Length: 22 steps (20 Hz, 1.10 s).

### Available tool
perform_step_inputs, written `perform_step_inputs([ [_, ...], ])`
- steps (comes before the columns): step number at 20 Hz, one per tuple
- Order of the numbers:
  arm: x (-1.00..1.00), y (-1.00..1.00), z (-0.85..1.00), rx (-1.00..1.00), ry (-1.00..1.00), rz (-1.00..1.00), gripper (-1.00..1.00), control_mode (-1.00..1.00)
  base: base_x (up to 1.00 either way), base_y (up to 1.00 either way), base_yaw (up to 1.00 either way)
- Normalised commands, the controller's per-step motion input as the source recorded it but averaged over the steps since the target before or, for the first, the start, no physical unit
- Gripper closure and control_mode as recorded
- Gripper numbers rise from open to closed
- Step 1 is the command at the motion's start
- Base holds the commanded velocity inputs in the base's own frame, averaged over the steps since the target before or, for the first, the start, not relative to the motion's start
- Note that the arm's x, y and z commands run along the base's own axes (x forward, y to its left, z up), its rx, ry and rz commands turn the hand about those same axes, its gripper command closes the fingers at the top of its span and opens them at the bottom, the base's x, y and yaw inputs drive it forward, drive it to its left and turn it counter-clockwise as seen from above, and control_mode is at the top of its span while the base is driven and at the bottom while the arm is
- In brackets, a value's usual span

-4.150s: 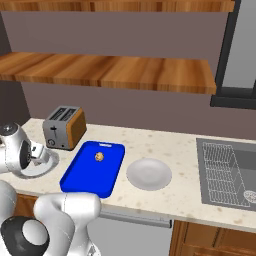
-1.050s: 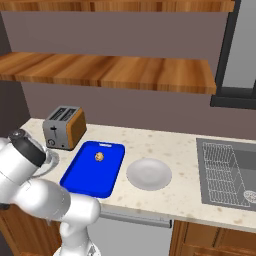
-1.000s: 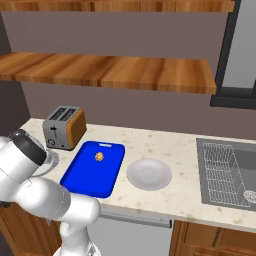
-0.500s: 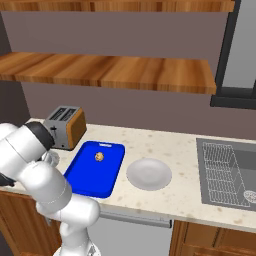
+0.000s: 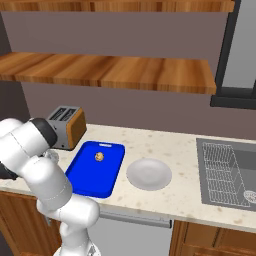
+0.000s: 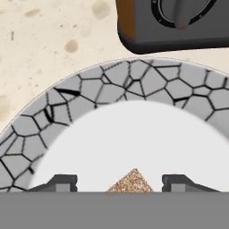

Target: Move the dessert items from the plates to the tray.

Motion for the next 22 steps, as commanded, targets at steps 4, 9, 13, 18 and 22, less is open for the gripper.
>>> perform_step_inputs([
  [4, 0.0, 0.0, 0.0, 0.0, 0.0, 0.0, 1.0, -1.0, 0.0, 0.0, 0.0],
  [9, 0.0, -0.04, 0.01, 0.0, 0.0, 0.0, 1.0, -1.0, 0.0, 0.0, 0.0],
  [13, 0.0, -0.23, 0.41, 0.0, 0.0, 0.0, 1.0, -1.0, 0.0, 0.0, 0.0],
  [18, 0.0, -0.21, 0.75, 0.0, 0.0, -0.01, 1.0, -1.0, 0.0, 0.0, 0.0],
  [22, 0.0, -0.29, 0.86, 0.0, 0.0, -0.02, 1.0, -1.0, 0.0, 0.0, 0.0],
])
